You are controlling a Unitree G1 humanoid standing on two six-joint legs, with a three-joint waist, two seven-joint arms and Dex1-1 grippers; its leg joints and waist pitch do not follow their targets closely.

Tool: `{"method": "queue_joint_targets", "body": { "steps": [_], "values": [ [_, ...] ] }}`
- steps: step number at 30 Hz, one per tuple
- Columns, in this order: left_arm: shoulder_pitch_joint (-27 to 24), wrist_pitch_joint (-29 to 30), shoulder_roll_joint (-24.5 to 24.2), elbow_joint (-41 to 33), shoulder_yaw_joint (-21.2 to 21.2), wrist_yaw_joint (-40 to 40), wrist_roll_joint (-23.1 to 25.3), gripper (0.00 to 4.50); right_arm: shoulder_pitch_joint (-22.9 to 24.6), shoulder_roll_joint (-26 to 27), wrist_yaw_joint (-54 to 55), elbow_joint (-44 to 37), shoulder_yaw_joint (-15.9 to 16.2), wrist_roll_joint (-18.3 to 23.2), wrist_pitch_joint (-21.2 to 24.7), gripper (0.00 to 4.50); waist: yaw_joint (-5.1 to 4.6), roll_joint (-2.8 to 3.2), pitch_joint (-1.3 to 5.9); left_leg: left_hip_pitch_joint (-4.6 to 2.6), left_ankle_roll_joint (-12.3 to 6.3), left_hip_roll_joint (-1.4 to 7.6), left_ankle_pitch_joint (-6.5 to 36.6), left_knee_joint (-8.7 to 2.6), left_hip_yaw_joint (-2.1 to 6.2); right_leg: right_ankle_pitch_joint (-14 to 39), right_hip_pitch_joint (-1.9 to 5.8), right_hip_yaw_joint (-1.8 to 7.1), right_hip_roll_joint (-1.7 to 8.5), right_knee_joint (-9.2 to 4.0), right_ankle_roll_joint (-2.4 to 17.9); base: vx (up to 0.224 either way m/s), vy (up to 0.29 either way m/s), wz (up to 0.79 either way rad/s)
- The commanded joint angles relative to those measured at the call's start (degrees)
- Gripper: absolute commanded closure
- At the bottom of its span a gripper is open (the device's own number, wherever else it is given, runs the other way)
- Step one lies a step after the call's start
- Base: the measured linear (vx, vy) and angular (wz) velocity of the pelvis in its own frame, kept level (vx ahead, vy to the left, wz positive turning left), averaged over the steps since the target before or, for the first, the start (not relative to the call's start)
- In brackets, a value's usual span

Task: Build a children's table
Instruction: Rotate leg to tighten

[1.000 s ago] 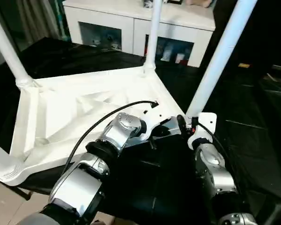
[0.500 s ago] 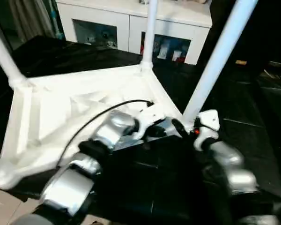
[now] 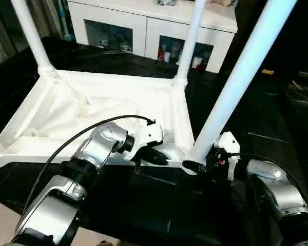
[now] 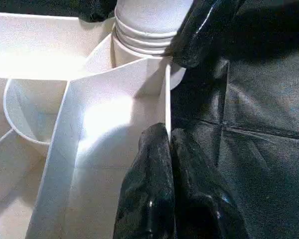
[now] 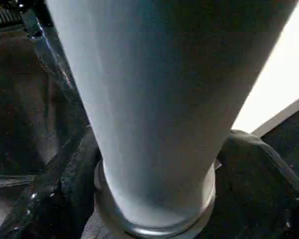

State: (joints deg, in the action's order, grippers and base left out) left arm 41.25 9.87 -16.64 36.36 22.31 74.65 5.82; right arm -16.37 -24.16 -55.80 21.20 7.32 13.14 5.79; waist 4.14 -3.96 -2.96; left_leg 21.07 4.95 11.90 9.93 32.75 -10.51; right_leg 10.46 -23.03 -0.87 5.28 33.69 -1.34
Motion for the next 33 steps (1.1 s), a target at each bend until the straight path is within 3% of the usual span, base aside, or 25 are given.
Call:
{"method": "queue_joint_targets", "body": {
  "steps": [1, 5, 11, 21, 25, 29, 30, 31, 33],
  "values": [
    [-2.1, 1.7, 0.0, 0.2, 2.9, 2.0, 0.8, 4.5, -1.1, -0.1, -0.9, 0.5, -1.0, 1.6, 0.0, 0.73, 0.39, -0.37, 3.52, -0.56, -5.22, 1.08, 10.2, -3.48, -0.28, 4.9, 2.56, 0.79, 2.0, -2.6, 15.1, 0.0, 0.0, 0.0],
    [-2.5, 2.4, -0.1, -0.7, 3.1, 2.0, 0.8, 4.5, -1.1, 0.2, -2.7, 0.7, -1.5, 2.6, 0.3, 1.1, 0.69, -0.53, 3.69, -0.51, -5.99, 0.93, 8.4, -3.18, -0.34, 1.6, 2.66, 0.78, 1.84, -2.14, 15.6, 0.0, 0.0, 0.0],
    [-2.5, 2.8, -0.2, -1.1, 3.1, 1.7, 0.9, 4.5, -1.0, 0.5, -3.5, 1.4, -1.8, 3.0, 0.1, 1.6, 0.8, -0.42, 3.69, -0.55, -5.2, 0.96, 10.0, -3.25, -0.24, 3.4, 2.6, 0.72, 1.81, -2.25, 15.5, 0.0, 0.0, 0.0],
    [-2.1, 2.7, -0.2, 0.1, 2.9, 0.5, 1.3, 4.5, -1.9, 1.4, -2.7, 3.4, -2.2, 2.7, -0.7, 1.85, 0.82, -0.42, 3.8, -0.56, -4.94, 0.86, 9.6, -3.15, -0.25, 2.8, 2.61, 0.68, 1.76, -2.16, 15.6, 0.0, 0.0, 0.0],
    [-1.2, 2.5, 2.2, 3.2, 1.5, -4.2, 1.2, 4.5, -2.9, 3.4, 6.5, 7.4, -4.2, 0.2, -2.4, 1.85, 0.48, -0.22, 3.59, -0.54, -3.18, 0.78, 12.6, -3.43, -0.16, 7.0, 2.39, 0.67, 1.78, -2.62, 14.9, 0.0, 0.0, 0.0],
    [0.4, 3.0, 5.4, 7.5, -0.4, -10.4, 1.2, 4.5, -3.3, 6.1, 17.4, 10.9, -6.3, -2.2, -4.0, 1.86, 0.08, -0.08, 3.48, -0.79, -0.41, 0.73, 17.7, -3.71, 0.09, 14.8, 1.9, 0.69, 1.8, -3.39, 12.4, 0.0, 0.0, 0.0],
    [1.2, 3.0, 6.6, 9.3, -0.9, -13.1, 1.5, 4.5, -3.2, 7.4, 21.3, 11.4, -7.3, -2.3, -4.0, 1.86, -0.01, 0.13, 3.58, -0.71, -0.2, 0.72, 18.1, -3.76, 0.29, 15.2, 2.08, 0.68, 1.8, -3.36, 12.0, 0.0, 0.0, 0.0],
    [2.4, 3.2, 8.5, 11.9, -1.6, -16.9, 1.7, 4.5, -3.0, 9.4, 27.0, 11.8, -9.1, -2.2, -3.5, 1.86, -0.31, 0.36, 3.51, -0.76, 0.13, 0.6, 18.1, -3.78, 0.11, 14.2, 1.66, 0.8, 1.59, -3.55, 11.8, 0.0, 0.0, 0.0],
    [3.0, 3.3, 9.4, 13.2, -2.0, -18.9, 1.8, 4.5, -3.0, 10.5, 30.1, 12.0, -10.0, -2.2, -3.2, 1.86, -0.28, 0.11, 3.73, -0.78, 0.42, 0.54, 18.4, -3.76, 0.31, 14.4, 1.88, 0.66, 1.58, -3.46, 11.4, 0.0, 0.0, 0.0]
  ]
}}
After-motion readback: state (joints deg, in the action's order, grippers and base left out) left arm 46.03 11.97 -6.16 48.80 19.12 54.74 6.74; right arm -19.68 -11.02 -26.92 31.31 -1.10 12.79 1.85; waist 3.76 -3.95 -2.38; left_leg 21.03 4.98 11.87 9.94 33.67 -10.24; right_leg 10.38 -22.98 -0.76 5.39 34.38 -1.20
